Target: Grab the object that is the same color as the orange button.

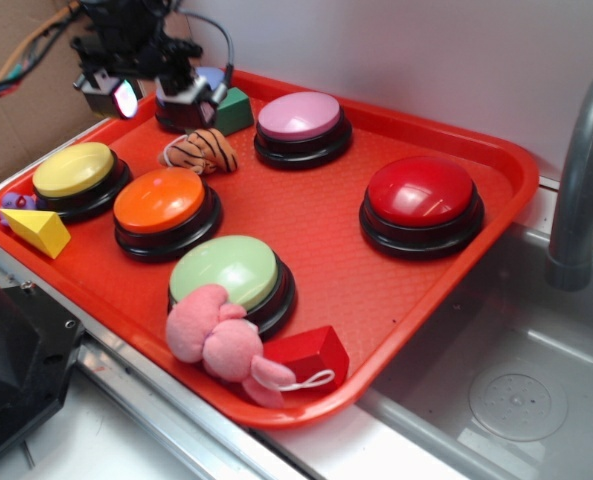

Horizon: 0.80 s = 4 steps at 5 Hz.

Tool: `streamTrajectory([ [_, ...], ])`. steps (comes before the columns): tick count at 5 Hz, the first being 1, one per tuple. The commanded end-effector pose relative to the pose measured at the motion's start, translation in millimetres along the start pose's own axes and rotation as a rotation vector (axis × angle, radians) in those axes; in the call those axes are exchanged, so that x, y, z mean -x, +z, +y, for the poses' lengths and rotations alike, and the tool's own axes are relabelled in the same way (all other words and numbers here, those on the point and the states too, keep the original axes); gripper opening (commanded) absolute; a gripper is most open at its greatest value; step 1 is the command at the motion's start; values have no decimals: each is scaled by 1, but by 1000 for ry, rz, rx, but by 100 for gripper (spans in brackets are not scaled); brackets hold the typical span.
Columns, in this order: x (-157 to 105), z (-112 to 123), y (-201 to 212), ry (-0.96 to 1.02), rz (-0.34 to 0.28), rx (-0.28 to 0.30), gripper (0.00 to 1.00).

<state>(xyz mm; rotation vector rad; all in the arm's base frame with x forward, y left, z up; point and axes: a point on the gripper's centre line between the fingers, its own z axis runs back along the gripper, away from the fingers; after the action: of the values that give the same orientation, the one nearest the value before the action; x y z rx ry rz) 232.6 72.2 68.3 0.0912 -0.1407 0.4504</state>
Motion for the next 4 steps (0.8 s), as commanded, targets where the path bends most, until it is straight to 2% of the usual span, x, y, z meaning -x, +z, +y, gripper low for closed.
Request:
streamTrajectory([
  [1, -12, 11, -33, -8, -57, 75, 100],
  [2, -11, 7, -40, -17, -62, 63, 100],
  [3, -10, 3, -46, -27, -52, 77, 100],
  [4, -12, 2, -47, -43, -72, 78, 40],
])
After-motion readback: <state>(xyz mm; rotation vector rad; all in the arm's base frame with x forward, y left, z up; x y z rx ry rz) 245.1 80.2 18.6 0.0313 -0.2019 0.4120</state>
